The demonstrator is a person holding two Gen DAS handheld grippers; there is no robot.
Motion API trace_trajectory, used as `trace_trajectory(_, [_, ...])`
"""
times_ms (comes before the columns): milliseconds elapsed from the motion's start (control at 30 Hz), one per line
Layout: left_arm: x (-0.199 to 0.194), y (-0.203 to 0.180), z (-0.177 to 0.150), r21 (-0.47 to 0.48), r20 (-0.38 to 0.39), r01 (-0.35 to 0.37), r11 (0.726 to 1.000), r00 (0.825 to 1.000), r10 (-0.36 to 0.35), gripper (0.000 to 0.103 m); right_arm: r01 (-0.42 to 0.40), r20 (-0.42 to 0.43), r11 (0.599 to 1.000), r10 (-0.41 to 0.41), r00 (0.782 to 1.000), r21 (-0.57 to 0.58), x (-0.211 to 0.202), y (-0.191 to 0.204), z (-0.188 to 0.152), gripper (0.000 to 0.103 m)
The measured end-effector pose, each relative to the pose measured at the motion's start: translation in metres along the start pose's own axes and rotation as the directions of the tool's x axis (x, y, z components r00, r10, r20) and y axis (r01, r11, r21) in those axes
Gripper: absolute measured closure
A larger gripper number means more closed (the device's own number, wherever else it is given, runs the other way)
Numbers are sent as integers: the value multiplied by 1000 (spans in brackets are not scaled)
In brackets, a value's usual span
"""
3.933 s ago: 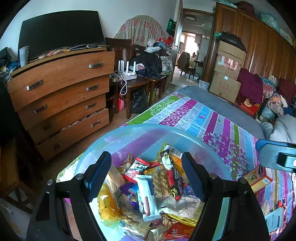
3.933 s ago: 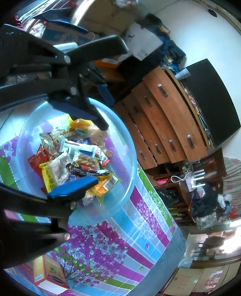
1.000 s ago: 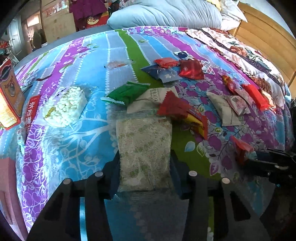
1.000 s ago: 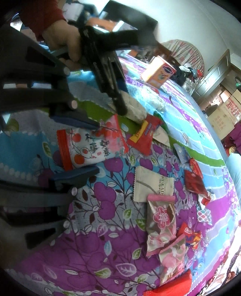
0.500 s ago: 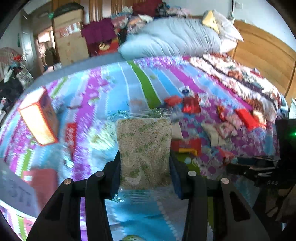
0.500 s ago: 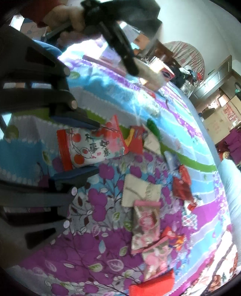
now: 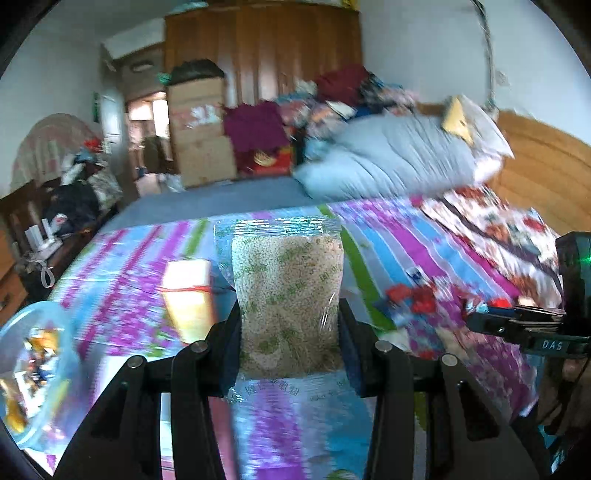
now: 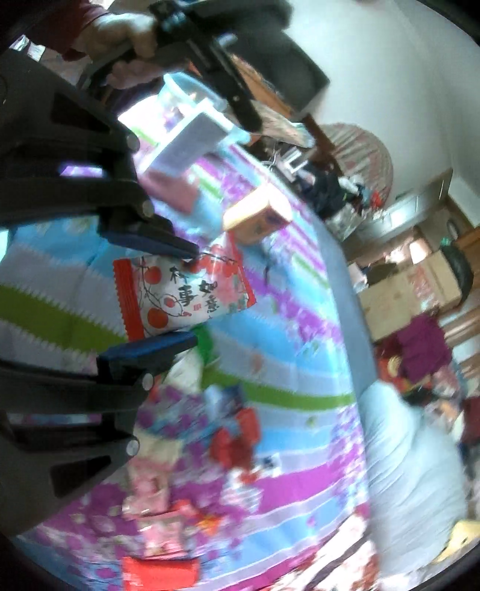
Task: Organize snacks
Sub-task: 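Carry the green-dotted bag and red-white candy bag over the clear bowl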
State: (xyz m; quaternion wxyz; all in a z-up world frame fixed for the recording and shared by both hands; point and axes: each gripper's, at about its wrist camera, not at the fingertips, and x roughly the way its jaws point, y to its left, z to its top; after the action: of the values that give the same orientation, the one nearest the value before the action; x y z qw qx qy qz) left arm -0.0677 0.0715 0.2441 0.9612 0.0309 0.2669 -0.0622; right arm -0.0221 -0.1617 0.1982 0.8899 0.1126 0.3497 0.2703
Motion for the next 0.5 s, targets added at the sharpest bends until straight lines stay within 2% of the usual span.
trace_trajectory(233, [-46,86,13,-112,64,-129,985,989,136,56,-78,34,990,82,996,-116,21,76,51,61])
trace_trajectory(500, [-94,182,15,-199,106,-261,945,953,285,56,-191,16,954,200,980,-229,55,182,97,61])
